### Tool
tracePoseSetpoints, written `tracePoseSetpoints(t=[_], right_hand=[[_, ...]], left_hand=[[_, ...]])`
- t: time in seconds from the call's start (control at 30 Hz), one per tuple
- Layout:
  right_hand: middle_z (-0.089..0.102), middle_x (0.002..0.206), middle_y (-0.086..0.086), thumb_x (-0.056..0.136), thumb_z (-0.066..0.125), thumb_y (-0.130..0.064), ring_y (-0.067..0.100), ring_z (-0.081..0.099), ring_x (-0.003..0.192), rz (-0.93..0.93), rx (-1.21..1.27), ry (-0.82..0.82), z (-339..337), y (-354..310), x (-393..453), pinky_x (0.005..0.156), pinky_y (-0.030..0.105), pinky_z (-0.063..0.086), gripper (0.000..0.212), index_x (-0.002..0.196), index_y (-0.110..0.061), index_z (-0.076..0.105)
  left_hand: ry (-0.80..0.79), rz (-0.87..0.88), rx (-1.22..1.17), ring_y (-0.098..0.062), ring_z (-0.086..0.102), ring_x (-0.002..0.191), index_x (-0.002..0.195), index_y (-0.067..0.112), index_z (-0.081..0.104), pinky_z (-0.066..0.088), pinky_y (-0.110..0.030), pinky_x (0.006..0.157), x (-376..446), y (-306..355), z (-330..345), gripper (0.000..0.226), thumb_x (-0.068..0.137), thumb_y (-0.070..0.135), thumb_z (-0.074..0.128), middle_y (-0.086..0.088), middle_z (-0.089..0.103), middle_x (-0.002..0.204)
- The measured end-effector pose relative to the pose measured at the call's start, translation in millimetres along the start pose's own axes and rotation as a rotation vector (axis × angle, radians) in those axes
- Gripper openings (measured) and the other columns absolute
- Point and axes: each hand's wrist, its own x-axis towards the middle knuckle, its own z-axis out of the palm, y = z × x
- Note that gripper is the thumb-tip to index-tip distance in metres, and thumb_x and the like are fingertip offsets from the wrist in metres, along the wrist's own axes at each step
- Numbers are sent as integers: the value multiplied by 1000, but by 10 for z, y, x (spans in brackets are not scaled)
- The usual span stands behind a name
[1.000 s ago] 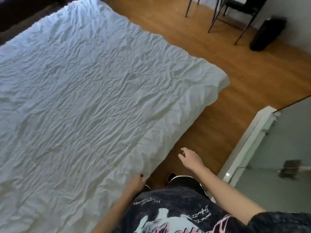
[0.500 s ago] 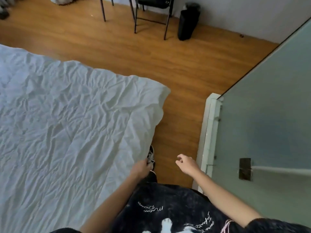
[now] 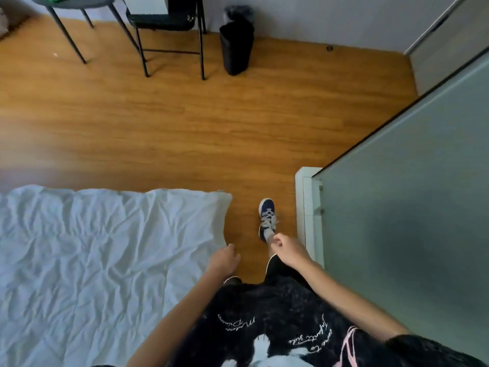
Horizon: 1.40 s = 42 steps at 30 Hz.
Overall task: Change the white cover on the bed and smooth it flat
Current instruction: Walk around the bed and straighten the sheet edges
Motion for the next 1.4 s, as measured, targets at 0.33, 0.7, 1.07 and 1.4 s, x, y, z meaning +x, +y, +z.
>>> tracePoseSetpoints(t=[0.33, 0.7, 1.07, 1.4], right_hand=[[62, 119, -2, 101, 39, -36, 14, 62, 72, -198, -230, -101, -2029, -1123, 1679, 58, 28, 44, 40, 138, -22, 45], [52, 137, 5, 98, 42, -40, 24, 60, 104, -393, -527, -215, -2649, -3168, 2883, 86, 36, 51, 43, 137, -23, 46], [53, 135, 8, 97, 45, -37, 28, 55, 116, -503, -746, -302, -2593, -5680, 3592, 91, 34, 46, 41, 134, -21, 49], [58, 118, 6, 94, 40, -32, 31, 57, 106, -667, -923, -396, -2041, -8378, 4411, 77, 35, 42, 23, 107, -21, 56]], left_hand=[[207, -177, -248, -27, 55, 121, 131, 13, 52, 40, -32, 97, 1127, 974, -1607, 39, 99, 32, 44, -8, 60, 131], [261, -298, -444, -28, 53, 120, 130, 9, 52, 42, -33, 91, 1830, 592, -3017, 39, 97, 26, 40, -13, 58, 131], [398, -464, -687, -26, 56, 117, 136, 14, 49, 45, -32, 92, 2130, -1014, -4719, 43, 99, 35, 38, -9, 58, 133], [426, -617, -848, -22, 57, 115, 136, 14, 48, 49, -32, 95, 2532, -2703, -6292, 43, 100, 36, 38, -7, 57, 134]])
